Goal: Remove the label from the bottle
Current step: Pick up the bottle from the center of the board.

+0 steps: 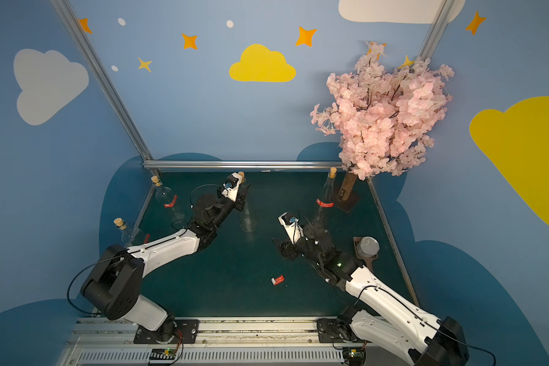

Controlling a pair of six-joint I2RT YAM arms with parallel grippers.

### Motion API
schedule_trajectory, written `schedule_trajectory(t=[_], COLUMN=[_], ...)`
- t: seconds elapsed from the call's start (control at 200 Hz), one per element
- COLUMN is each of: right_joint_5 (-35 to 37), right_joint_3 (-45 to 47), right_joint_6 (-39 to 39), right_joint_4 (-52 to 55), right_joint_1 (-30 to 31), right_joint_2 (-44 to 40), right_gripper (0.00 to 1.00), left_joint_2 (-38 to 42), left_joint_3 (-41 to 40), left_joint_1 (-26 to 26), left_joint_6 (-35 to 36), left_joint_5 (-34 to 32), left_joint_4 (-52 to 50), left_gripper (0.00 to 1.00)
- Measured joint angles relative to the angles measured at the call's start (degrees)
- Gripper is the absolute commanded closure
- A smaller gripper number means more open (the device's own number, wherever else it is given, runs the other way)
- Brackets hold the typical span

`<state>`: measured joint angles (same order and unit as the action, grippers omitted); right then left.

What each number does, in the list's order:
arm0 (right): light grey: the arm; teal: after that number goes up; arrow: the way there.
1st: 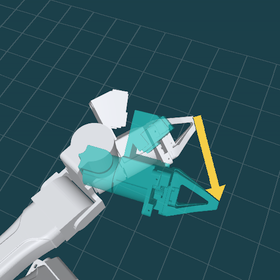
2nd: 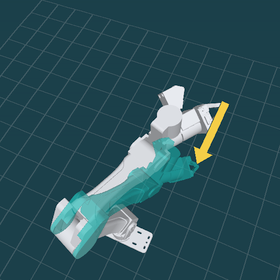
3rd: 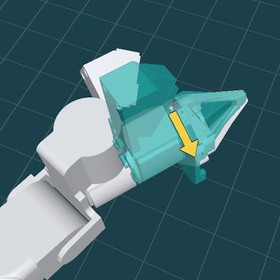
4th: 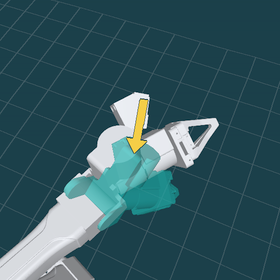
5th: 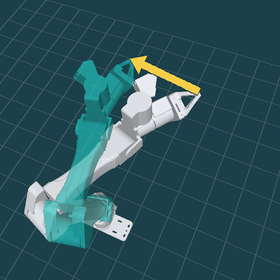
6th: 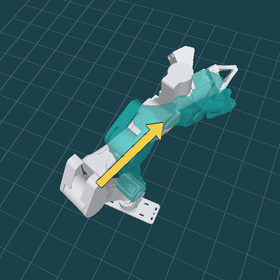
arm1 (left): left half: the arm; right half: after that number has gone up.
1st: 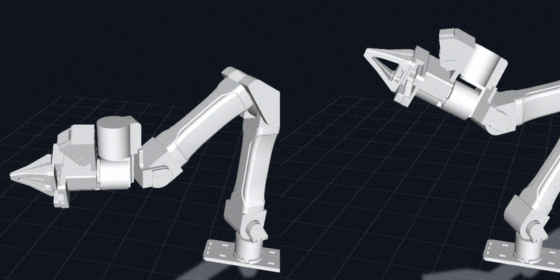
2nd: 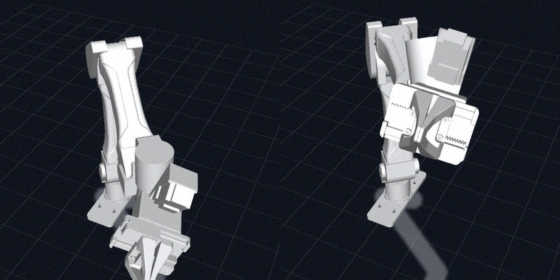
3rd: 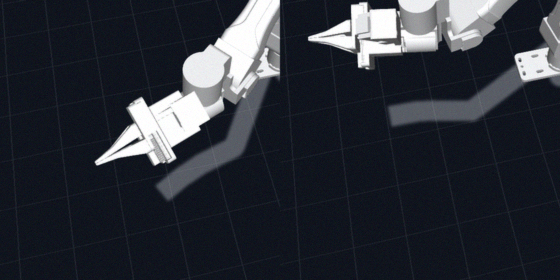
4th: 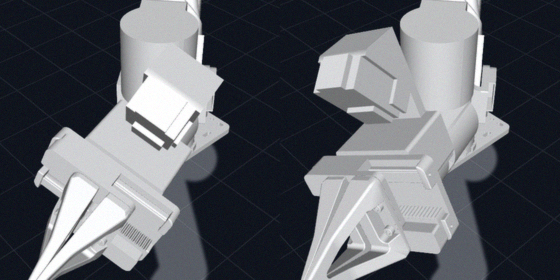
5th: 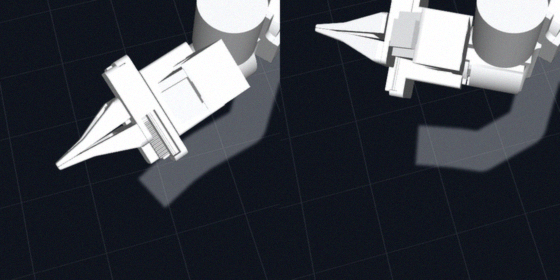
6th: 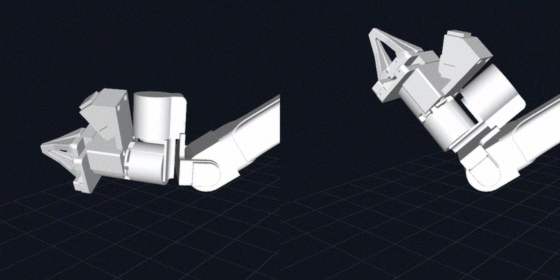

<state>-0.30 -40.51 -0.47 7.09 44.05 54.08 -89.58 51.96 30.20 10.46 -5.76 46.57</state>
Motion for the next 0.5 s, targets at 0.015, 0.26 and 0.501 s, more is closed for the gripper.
schedule_trajectory(t=[0.015,0.26,0.501], right_joint_5=[0.00,2.43,11.04], right_joint_3=[0.00,-0.44,-6.27], right_joint_6=[-0.02,0.02,-0.59], right_joint_4=[0.00,1.27,3.85], right_joint_1=[0.00,0.00,-1.60], right_joint_2=[0.00,-0.11,-2.14], right_gripper=[0.24,0.24,0.24], left_joint_2=[0.00,-0.07,-3.21], left_joint_3=[0.00,1.11,6.49], left_joint_1=[0.00,-0.31,-1.62], left_joint_6=[-0.33,-2.14,-4.96], left_joint_5=[0.04,0.48,2.14], left_joint_4=[0.02,-1.40,-5.49], left_gripper=[0.68,0.81,0.90])
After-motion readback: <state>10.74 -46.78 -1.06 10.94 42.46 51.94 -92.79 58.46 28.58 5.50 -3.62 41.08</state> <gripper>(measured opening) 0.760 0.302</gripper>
